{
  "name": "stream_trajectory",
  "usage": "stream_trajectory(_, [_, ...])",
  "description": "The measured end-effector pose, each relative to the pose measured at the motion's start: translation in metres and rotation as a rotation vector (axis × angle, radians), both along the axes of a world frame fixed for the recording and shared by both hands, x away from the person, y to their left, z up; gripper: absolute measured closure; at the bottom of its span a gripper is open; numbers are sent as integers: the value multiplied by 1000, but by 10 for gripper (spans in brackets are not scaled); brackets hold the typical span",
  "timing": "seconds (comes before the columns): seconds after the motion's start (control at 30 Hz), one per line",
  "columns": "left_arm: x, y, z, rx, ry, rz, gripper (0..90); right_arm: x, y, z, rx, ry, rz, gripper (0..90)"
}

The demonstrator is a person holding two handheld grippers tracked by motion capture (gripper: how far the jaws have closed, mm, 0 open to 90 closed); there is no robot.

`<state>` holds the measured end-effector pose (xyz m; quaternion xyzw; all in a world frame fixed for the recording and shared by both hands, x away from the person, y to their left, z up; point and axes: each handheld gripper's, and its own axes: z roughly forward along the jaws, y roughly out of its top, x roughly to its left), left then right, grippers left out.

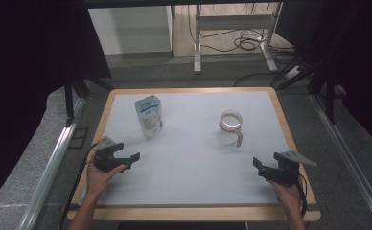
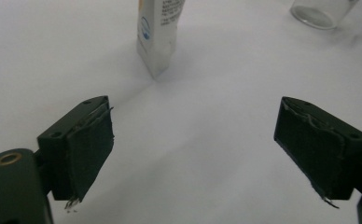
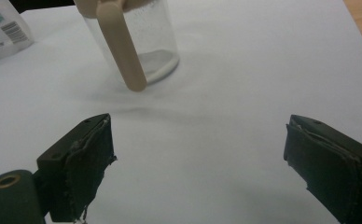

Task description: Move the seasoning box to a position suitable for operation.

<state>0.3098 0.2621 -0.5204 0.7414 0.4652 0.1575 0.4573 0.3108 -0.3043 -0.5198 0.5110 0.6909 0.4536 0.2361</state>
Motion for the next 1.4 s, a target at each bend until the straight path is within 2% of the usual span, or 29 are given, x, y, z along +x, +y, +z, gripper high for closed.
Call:
stream_trajectory(0.13, [-5,-5,-3,36,13,18,118,0,-3,-3,0,14,20,91])
stream_trajectory(0.27, [-11,-6,0,8,16,20,121,1,-6,-1,9,34,28,91])
stream_trajectory(0.33, [-13,-8,0,8,10,18,123,-1,-6,1,15,36,37,91])
stream_trajectory(0.43, [-16,-10,-2,43,13,2,123,-4,-1,9,-22,22,62,91])
stream_trajectory(0.53, [-21,-12,-4,83,11,-14,122,-6,3,19,-18,4,76,91])
stream_trajectory(0.63, [-24,-14,-6,46,20,-46,121,-4,8,31,-5,-20,84,92])
stream_trajectory(0.73, [-23,-12,-12,70,34,-35,121,1,15,46,-11,-44,96,92])
stream_trajectory(0.87, [-22,-5,-13,61,47,-16,121,15,24,65,-21,-63,110,92])
stream_trajectory(1.03, [-22,-6,-8,61,37,-13,123,35,38,82,-49,-73,150,92])
stream_trajectory(1.2, [-21,-10,-8,47,46,-23,123,60,50,85,-53,-38,182,92])
stream_trajectory(1.4, [-20,-15,-11,74,50,-36,122,91,70,83,-77,12,211,86])
